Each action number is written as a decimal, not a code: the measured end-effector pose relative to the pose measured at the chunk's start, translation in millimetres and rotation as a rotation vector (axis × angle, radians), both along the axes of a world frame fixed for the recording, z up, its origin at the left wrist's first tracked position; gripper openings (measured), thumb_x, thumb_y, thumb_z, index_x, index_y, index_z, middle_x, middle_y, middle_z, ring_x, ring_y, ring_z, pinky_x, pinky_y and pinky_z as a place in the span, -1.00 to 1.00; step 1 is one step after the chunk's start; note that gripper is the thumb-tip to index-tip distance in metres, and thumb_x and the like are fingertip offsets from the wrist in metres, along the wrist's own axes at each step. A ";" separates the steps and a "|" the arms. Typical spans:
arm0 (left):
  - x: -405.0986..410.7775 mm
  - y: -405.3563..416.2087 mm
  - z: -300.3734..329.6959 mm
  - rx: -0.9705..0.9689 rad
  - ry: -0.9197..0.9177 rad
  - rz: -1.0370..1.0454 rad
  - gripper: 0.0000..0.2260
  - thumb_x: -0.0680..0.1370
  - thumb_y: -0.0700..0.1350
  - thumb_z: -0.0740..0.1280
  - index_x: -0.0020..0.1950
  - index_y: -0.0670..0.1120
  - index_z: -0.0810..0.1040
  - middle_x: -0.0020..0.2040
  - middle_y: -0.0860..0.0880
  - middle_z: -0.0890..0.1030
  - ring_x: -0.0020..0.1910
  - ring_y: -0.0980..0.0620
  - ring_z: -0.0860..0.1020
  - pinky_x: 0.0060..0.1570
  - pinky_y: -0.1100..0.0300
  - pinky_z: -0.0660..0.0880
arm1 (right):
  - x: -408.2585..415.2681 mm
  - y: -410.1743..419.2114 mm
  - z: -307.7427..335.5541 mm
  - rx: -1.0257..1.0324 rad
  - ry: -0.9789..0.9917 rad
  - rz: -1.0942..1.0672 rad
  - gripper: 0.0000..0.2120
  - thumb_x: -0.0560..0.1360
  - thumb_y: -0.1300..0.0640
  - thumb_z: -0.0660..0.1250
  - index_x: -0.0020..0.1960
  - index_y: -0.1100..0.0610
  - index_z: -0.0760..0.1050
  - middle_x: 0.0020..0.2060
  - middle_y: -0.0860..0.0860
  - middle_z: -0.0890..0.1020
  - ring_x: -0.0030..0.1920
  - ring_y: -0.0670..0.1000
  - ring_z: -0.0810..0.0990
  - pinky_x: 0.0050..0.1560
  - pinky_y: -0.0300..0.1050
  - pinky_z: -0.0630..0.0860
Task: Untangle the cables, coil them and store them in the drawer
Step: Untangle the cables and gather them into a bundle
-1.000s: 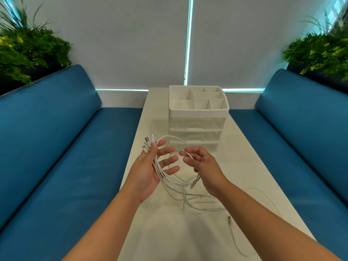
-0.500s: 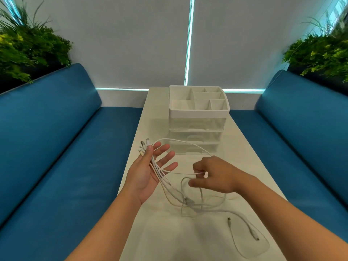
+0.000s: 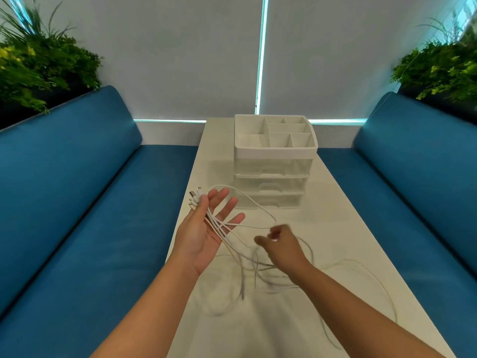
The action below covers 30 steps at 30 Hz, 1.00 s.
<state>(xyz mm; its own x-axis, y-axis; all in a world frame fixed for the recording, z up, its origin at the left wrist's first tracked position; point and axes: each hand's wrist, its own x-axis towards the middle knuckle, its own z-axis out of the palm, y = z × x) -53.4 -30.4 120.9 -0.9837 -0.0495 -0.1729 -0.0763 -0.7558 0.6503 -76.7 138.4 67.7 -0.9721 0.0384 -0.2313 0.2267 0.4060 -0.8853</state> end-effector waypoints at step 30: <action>-0.6 7.8 -0.3 -0.162 0.032 -0.065 -0.69 0.68 -0.01 0.10 0.27 -0.12 0.52 0.15 -0.11 0.68 0.12 -0.10 0.66 0.15 -0.17 0.54 | 28.5 -12.7 38.4 0.048 0.494 0.250 -0.30 0.33 -0.12 0.37 0.42 -0.14 0.20 0.33 -0.23 0.35 0.33 -0.17 0.34 0.32 -0.18 0.32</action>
<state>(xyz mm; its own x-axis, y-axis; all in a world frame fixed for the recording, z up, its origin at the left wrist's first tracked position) -54.0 -22.5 120.6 -0.9906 -0.0101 -0.1367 -0.0992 -0.6347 0.7664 -48.1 125.7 106.1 -0.9453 -0.2086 0.2508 -0.3195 0.4366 -0.8410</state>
